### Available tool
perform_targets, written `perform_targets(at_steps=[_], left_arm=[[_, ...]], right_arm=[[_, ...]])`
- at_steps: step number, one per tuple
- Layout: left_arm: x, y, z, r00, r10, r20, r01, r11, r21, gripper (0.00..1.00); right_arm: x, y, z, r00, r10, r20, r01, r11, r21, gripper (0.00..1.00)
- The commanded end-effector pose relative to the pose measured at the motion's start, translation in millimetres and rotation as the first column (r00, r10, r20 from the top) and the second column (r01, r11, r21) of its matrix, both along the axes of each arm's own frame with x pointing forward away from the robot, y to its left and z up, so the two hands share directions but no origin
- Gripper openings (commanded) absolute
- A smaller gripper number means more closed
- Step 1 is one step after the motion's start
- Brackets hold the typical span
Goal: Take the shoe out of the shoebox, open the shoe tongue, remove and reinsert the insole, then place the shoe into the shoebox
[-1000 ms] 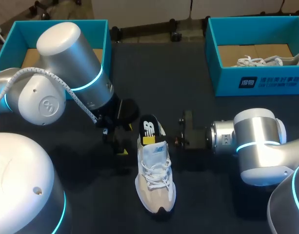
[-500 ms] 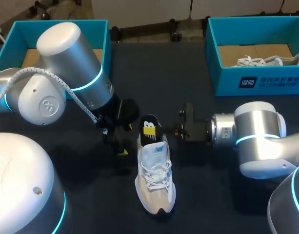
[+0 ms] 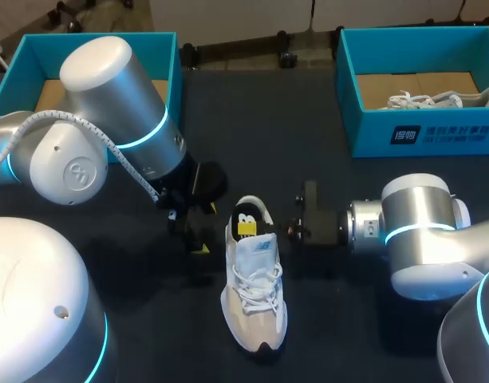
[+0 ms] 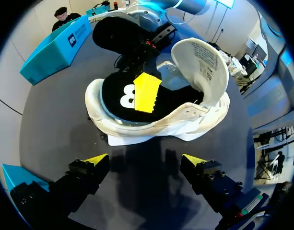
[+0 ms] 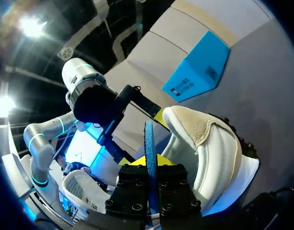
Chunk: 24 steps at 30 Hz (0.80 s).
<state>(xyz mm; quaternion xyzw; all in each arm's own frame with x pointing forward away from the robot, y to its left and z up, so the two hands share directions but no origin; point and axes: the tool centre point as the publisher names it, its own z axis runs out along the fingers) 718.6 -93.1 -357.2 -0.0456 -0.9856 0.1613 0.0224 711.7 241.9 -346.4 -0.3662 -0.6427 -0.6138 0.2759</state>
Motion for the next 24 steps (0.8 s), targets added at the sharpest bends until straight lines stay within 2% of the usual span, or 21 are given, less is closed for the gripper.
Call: perform_targets(at_steps=[1,2,3,4,5,10,14,19,21,22,23,24], left_arm=[[-0.9,1,-1,1.000,0.000,0.002,0.000,1.000,-0.003,1.00],[-0.9,1,-1,1.000,0.000,0.002,0.000,1.000,-0.003,1.00],[-0.9,1,-1,1.000,0.000,0.002,0.000,1.000,-0.003,1.00],[-0.9,1,-1,1.000,0.000,0.002,0.000,1.000,-0.003,1.00],[-0.9,1,-1,1.000,0.000,0.002,0.000,1.000,-0.003,1.00],[-0.9,1,-1,1.000,0.000,0.002,0.000,1.000,-0.003,1.00],[-0.9,1,-1,1.000,0.000,0.002,0.000,1.000,-0.003,1.00],[-0.9,1,-1,1.000,0.000,0.002,0.000,1.000,-0.003,1.00],[-0.9,1,-1,1.000,0.000,0.002,0.000,1.000,-0.003,1.00],[-0.9,1,-1,1.000,0.000,0.002,0.000,1.000,-0.003,1.00],[-0.9,1,-1,1.000,0.000,0.002,0.000,1.000,-0.003,1.00],[-0.9,1,-1,1.000,0.000,0.002,0.000,1.000,-0.003,1.00]], right_arm=[[-6.9,1,1,1.000,-0.015,0.002,0.015,1.000,-0.006,0.00],[-6.8,1,3,1.000,-0.013,0.015,0.013,1.000,-0.002,0.16],[-6.4,1,4,1.000,-0.013,0.022,0.013,1.000,-0.001,0.21],[-5.3,2,7,0.999,-0.009,0.038,0.009,1.000,0.001,0.34],[-4.6,3,10,0.999,-0.006,0.050,0.006,1.000,-0.001,0.38],[0.7,5,20,0.995,0.006,0.095,-0.006,1.000,-0.002,0.40],[7.1,3,25,0.993,0.008,0.114,-0.008,1.000,0.001,0.39],[15.9,2,25,0.992,0.002,0.124,-0.003,1.000,0.011,0.29],[18.3,2,25,0.992,-0.006,0.123,0.003,1.000,0.021,0.20],[18.3,2,25,0.992,-0.006,0.123,0.003,1.000,0.021,0.20],[21.2,1,22,0.994,-0.019,0.104,0.016,1.000,0.027,0.00],[21.7,0,20,0.995,-0.020,0.096,0.017,0.999,0.030,0.00]])
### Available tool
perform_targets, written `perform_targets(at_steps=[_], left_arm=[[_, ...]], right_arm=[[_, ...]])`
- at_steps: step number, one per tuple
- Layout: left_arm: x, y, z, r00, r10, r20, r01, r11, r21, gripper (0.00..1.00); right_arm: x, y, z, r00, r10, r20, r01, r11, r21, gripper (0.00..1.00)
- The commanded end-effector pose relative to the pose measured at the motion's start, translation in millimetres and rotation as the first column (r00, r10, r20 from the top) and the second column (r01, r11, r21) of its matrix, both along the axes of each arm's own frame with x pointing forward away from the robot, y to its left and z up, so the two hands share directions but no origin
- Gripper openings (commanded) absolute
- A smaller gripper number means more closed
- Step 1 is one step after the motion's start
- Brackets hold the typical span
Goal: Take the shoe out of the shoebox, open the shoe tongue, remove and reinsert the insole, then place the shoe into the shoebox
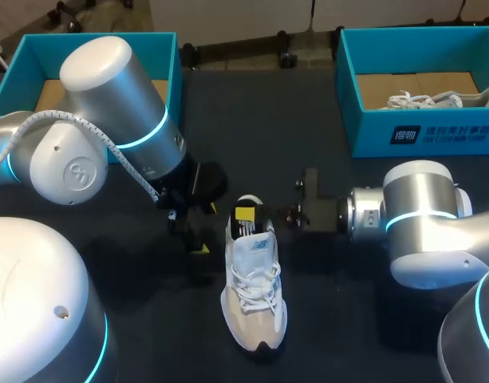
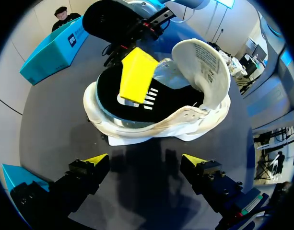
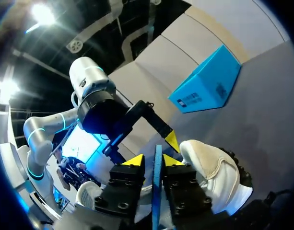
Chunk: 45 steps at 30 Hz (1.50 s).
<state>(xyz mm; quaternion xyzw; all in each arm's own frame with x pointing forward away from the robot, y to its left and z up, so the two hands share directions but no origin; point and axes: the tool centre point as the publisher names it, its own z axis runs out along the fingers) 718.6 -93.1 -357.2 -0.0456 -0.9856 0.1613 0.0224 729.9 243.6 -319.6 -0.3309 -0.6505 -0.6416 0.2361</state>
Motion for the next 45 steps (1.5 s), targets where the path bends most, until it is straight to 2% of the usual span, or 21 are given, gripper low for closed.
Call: perform_targets(at_steps=[1,8,15,16,17,18,21,26,28,36,42,45], left_arm=[[-0.9,1,-1,1.000,0.000,0.002,0.000,1.000,-0.003,1.00],[-0.9,1,-1,1.000,0.000,0.002,0.000,1.000,-0.003,1.00],[-0.9,1,-1,1.000,0.000,0.002,0.000,1.000,-0.003,1.00],[-0.9,1,-1,1.000,0.000,0.002,0.000,1.000,-0.003,1.00],[-0.9,1,-1,1.000,0.000,0.002,0.000,1.000,-0.003,1.00],[-0.9,1,-1,1.000,0.000,0.002,0.000,1.000,-0.003,1.00],[-0.9,1,-1,1.000,0.000,0.002,0.000,1.000,-0.003,1.00],[-0.9,1,-1,1.000,0.000,0.002,0.000,1.000,-0.003,1.00],[-0.9,1,-1,1.000,0.000,0.002,0.000,1.000,-0.003,1.00],[-0.9,1,-1,1.000,0.000,0.002,0.000,1.000,-0.003,1.00],[-0.9,1,-1,1.000,0.000,0.002,0.000,1.000,-0.003,1.00],[-0.9,1,-1,1.000,0.000,0.002,0.000,1.000,-0.003,1.00]], right_arm=[[3.3,-1,-10,0.999,-0.003,-0.034,0.004,1.000,0.014,0.00],[-9.6,0,-24,0.995,-0.013,-0.097,0.014,1.000,0.003,0.00],[-22.7,0,-26,0.993,-0.023,-0.115,0.021,1.000,-0.016,0.00],[-22.2,0,-24,0.994,-0.024,-0.106,0.023,1.000,-0.014,0.04],[-21.5,0,-22,0.995,-0.025,-0.095,0.024,1.000,-0.012,0.24],[-20.5,0,-20,0.996,-0.027,-0.085,0.027,1.000,-0.011,0.36],[-16.9,0,-13,0.998,-0.030,-0.059,0.029,0.999,-0.014,0.48],[-9.3,-2,-3,0.999,-0.029,-0.032,0.028,0.999,-0.035,0.50],[-7.0,-3,0,0.999,-0.023,-0.024,0.022,0.999,-0.038,0.55],[-0.5,-10,14,1.000,-0.020,0.006,0.021,0.997,-0.072,0.53],[0.9,-19,18,1.000,-0.029,-0.006,0.028,0.993,-0.116,0.52],[1.3,-25,18,0.999,-0.033,-0.016,0.031,0.991,-0.134,0.56]])
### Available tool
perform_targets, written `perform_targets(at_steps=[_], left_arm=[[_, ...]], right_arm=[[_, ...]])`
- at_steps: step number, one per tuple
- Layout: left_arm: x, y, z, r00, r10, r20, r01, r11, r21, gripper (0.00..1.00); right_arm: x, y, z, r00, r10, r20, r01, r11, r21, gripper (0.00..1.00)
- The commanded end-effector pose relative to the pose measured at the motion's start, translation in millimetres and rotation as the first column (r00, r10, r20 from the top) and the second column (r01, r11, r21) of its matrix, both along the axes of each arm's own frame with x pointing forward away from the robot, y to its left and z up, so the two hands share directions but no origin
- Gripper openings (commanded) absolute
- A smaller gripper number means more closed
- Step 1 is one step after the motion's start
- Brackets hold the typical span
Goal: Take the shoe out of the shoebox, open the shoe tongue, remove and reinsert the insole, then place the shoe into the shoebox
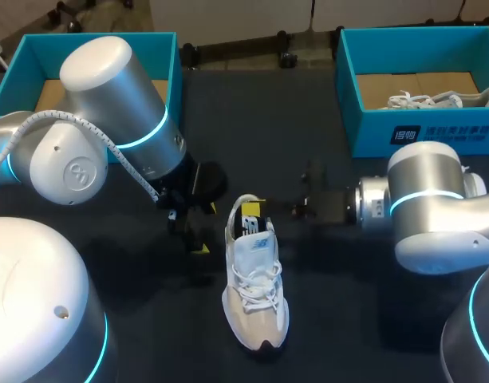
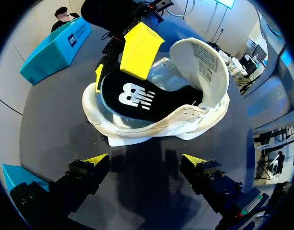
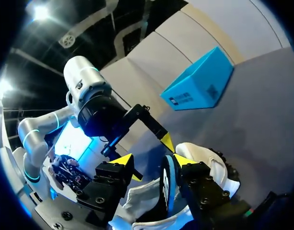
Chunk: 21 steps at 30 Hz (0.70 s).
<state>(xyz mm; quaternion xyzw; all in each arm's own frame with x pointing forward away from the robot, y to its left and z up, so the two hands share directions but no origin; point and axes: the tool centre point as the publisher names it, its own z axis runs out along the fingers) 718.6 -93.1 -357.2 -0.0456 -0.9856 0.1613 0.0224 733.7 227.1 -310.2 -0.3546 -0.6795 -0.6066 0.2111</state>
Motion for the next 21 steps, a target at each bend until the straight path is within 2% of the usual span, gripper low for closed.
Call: perform_targets(at_steps=[1,7,9,12,14,16,17,18,19,21], left_arm=[[-0.9,1,-1,1.000,0.000,0.002,0.000,1.000,-0.003,1.00],[-0.9,1,-1,1.000,0.000,0.002,0.000,1.000,-0.003,1.00],[-0.9,1,-1,1.000,0.000,0.002,0.000,1.000,-0.003,1.00],[-0.9,1,-1,1.000,0.000,0.002,0.000,1.000,-0.003,1.00],[1.3,3,8,1.000,-0.004,0.007,0.004,1.000,-0.001,1.00],[2.4,6,12,1.000,-0.007,0.007,0.007,1.000,0.001,1.00],[3.8,8,16,1.000,-0.009,0.006,0.009,1.000,0.006,1.00],[4.4,10,18,1.000,-0.014,0.001,0.014,1.000,0.012,1.00],[6.8,14,23,1.000,-0.009,-0.007,0.009,1.000,0.019,1.00],[9.0,19,28,1.000,-0.006,-0.010,0.006,1.000,0.028,1.00]], right_arm=[[-2.2,-12,8,1.000,-0.011,-0.013,0.011,0.999,-0.030,0.58],[3.4,-29,13,0.999,-0.041,-0.025,0.039,0.996,-0.082,0.54],[5.3,-35,16,0.998,-0.056,-0.034,0.052,0.992,-0.112,0.56],[6.7,-41,20,0.996,-0.074,-0.049,0.065,0.984,-0.165,0.47],[7.6,-46,22,0.994,-0.083,-0.068,0.068,0.977,-0.201,0.36],[8.6,-50,22,0.993,-0.085,-0.079,0.066,0.974,-0.217,0.30],[9.1,-52,23,0.993,-0.080,-0.092,0.057,0.973,-0.223,0.23],[9.4,-53,24,0.992,-0.079,-0.098,0.054,0.971,-0.231,0.15],[10.9,-56,24,0.990,-0.079,-0.119,0.048,0.967,-0.249,0.00],[13.0,-59,23,0.987,-0.074,-0.145,0.034,0.964,-0.262,0.00]])
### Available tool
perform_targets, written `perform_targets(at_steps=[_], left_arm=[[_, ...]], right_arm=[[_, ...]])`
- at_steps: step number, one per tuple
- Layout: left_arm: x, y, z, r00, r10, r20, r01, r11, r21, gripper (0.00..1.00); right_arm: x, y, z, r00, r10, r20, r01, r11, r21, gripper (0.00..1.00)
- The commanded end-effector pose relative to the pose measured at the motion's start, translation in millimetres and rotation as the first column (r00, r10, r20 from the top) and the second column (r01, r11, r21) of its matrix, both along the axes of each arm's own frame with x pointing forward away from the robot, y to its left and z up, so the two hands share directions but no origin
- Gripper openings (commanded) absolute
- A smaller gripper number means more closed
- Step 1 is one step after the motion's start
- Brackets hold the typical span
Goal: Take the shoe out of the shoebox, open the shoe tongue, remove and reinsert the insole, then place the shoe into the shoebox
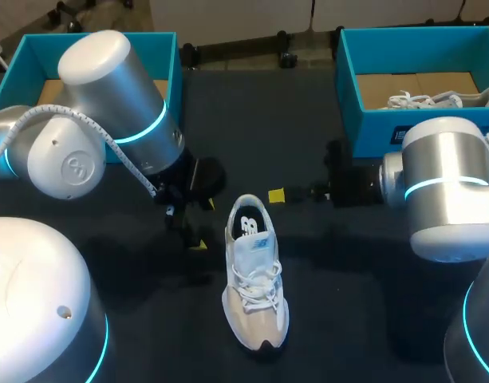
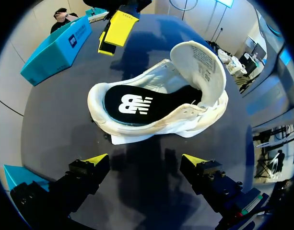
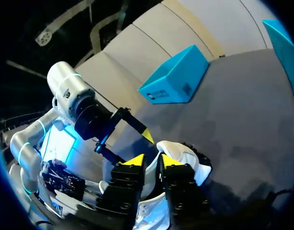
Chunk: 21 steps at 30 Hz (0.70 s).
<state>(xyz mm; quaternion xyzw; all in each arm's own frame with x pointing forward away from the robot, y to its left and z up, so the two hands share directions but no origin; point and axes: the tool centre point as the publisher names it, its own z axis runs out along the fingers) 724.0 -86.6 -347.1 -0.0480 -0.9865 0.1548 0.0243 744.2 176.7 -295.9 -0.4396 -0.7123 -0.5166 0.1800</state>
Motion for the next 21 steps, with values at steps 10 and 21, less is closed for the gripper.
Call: perform_targets(at_steps=[10,21], left_arm=[[9.1,44,34,0.999,0.029,-0.023,-0.027,0.996,0.085,1.00],[5.1,61,37,0.999,0.039,-0.035,-0.034,0.988,0.148,1.00]], right_arm=[[20.0,-31,7,0.953,0.100,-0.285,-0.140,0.983,-0.122,0.00],[33.2,-38,-2,0.865,0.177,-0.469,-0.274,0.950,-0.147,0.00]])
